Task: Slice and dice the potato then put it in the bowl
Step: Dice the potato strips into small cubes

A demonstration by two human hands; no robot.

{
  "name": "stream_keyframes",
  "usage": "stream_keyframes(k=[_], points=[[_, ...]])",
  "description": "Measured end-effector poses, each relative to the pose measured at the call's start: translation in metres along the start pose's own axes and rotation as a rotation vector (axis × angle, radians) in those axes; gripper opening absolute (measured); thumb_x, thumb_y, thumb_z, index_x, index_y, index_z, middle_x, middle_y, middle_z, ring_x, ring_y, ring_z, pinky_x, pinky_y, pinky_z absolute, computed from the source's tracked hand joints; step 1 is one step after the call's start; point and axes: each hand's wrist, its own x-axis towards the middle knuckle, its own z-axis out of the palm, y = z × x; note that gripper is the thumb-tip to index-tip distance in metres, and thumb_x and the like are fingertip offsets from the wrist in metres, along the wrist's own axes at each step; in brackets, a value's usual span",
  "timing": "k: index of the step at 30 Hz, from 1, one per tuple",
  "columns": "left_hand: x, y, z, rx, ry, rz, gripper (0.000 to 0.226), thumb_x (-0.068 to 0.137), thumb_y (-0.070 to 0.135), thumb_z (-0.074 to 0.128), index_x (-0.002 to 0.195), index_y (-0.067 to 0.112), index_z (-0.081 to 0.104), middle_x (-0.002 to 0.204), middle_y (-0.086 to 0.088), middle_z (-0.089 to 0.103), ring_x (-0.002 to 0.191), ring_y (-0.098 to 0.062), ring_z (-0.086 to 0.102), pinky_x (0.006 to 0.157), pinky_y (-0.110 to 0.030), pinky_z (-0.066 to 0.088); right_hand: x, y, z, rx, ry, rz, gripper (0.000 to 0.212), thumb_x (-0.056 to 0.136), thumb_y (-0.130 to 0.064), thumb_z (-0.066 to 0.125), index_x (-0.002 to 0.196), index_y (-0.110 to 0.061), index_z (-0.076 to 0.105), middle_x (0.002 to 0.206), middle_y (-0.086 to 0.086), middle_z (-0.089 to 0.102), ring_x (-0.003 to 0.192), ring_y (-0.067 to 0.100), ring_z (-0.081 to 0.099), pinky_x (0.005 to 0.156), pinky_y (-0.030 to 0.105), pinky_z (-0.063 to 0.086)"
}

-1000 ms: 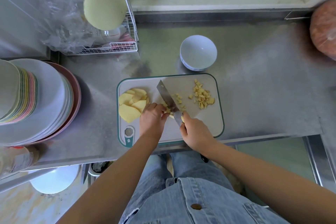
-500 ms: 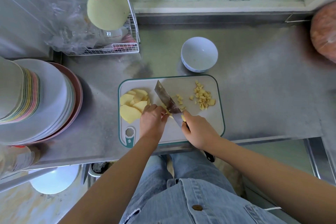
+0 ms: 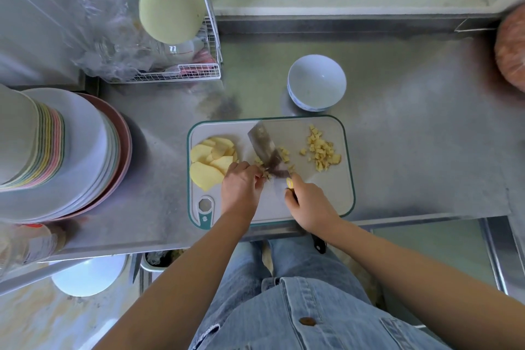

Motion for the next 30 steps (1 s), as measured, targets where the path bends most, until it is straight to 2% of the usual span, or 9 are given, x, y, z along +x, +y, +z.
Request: stream_keyframes(k=[5, 9, 11, 14, 16, 18, 22, 26, 30], points=[[-0.003, -0.002, -0.008, -0.022, -0.003, 0.028, 0.014, 0.072, 0.006, 0.079, 0.084, 0.009, 0.072, 0.074, -0.006, 0.066, 0.075, -0.027, 0.059, 0.063, -0.036, 0.053, 0.001, 0.008, -0.012, 0.137, 0.075, 0.032, 0.008, 0.097, -0.012, 0.042, 0.091, -0.006, 0.042, 0.053, 0.003, 0.041, 0.044, 0.015, 0.036, 0.044, 0.027, 0.021], [-0.009, -0.002, -0.015, 0.084, 0.010, 0.033, 0.022, 0.072, -0.005, 0.072, 0.090, 0.006, 0.068, 0.079, -0.011, 0.064, 0.078, -0.030, 0.058, 0.062, -0.038, 0.053, -0.009, -0.002, -0.010, 0.134, 0.037, -0.074, 0.012, 0.096, -0.012, 0.043, 0.085, -0.011, 0.037, 0.053, 0.000, 0.039, 0.044, 0.014, 0.035, 0.046, 0.027, 0.022], [-0.012, -0.001, -0.016, 0.161, -0.042, 0.018, 0.021, 0.075, -0.004, 0.070, 0.095, 0.003, 0.067, 0.089, -0.014, 0.063, 0.085, -0.032, 0.057, 0.068, -0.039, 0.050, -0.013, -0.006, 0.001, 0.082, 0.003, -0.078, 0.017, 0.096, -0.013, 0.042, 0.082, -0.012, 0.034, 0.055, -0.001, 0.038, 0.048, 0.014, 0.035, 0.048, 0.029, 0.023], [-0.015, 0.001, -0.015, 0.209, -0.105, -0.019, 0.021, 0.087, 0.009, 0.066, 0.107, 0.006, 0.064, 0.105, -0.013, 0.061, 0.097, -0.028, 0.054, 0.080, -0.036, 0.049, -0.014, -0.003, 0.011, 0.061, 0.009, -0.013, 0.016, 0.097, -0.015, 0.041, 0.083, -0.012, 0.033, 0.058, -0.002, 0.037, 0.052, 0.017, 0.036, 0.050, 0.033, 0.024], [-0.016, 0.000, -0.015, 0.239, -0.122, -0.020, 0.025, 0.090, 0.014, 0.063, 0.115, 0.009, 0.062, 0.113, -0.010, 0.059, 0.104, -0.025, 0.051, 0.086, -0.034, 0.049, -0.014, 0.007, 0.007, 0.056, 0.054, 0.020, 0.006, 0.097, -0.014, 0.041, 0.092, -0.009, 0.040, 0.058, -0.001, 0.039, 0.053, 0.021, 0.041, 0.050, 0.034, 0.026], [-0.016, 0.000, -0.014, 0.279, -0.143, -0.003, 0.027, 0.092, 0.012, 0.061, 0.119, 0.012, 0.061, 0.120, -0.008, 0.054, 0.110, -0.023, 0.048, 0.090, -0.032, 0.048, -0.013, 0.021, -0.002, 0.044, 0.121, 0.075, 0.011, 0.096, -0.012, 0.043, 0.101, -0.003, 0.045, 0.058, 0.003, 0.043, 0.056, 0.031, 0.047, 0.052, 0.036, 0.028], [-0.017, -0.003, -0.013, 0.342, -0.161, 0.056, 0.032, 0.092, 0.008, 0.060, 0.123, 0.017, 0.061, 0.132, -0.001, 0.046, 0.116, -0.019, 0.044, 0.092, -0.029, 0.048, -0.010, 0.040, -0.021, 0.064, 0.212, 0.165, 0.014, 0.095, -0.011, 0.043, 0.083, -0.007, 0.037, 0.054, 0.002, 0.039, 0.047, 0.019, 0.037, 0.053, 0.035, 0.025], [-0.017, -0.005, -0.014, 0.357, -0.178, 0.063, 0.031, 0.095, 0.014, 0.057, 0.125, 0.020, 0.060, 0.135, 0.003, 0.047, 0.120, -0.018, 0.042, 0.096, -0.028, 0.046, -0.010, 0.025, -0.015, 0.077, 0.151, 0.084, 0.014, 0.095, -0.013, 0.043, 0.085, -0.006, 0.038, 0.056, 0.001, 0.039, 0.049, 0.018, 0.037, 0.050, 0.034, 0.020], [-0.017, -0.008, -0.016, 0.385, -0.219, 0.095, 0.032, 0.096, 0.018, 0.056, 0.127, 0.020, 0.059, 0.136, 0.004, 0.047, 0.122, -0.019, 0.040, 0.098, -0.028, 0.044, -0.009, 0.019, -0.002, 0.046, 0.096, 0.061, 0.012, 0.096, -0.016, 0.042, 0.088, -0.008, 0.038, 0.058, 0.001, 0.041, 0.055, 0.024, 0.042, 0.054, 0.034, 0.028]])
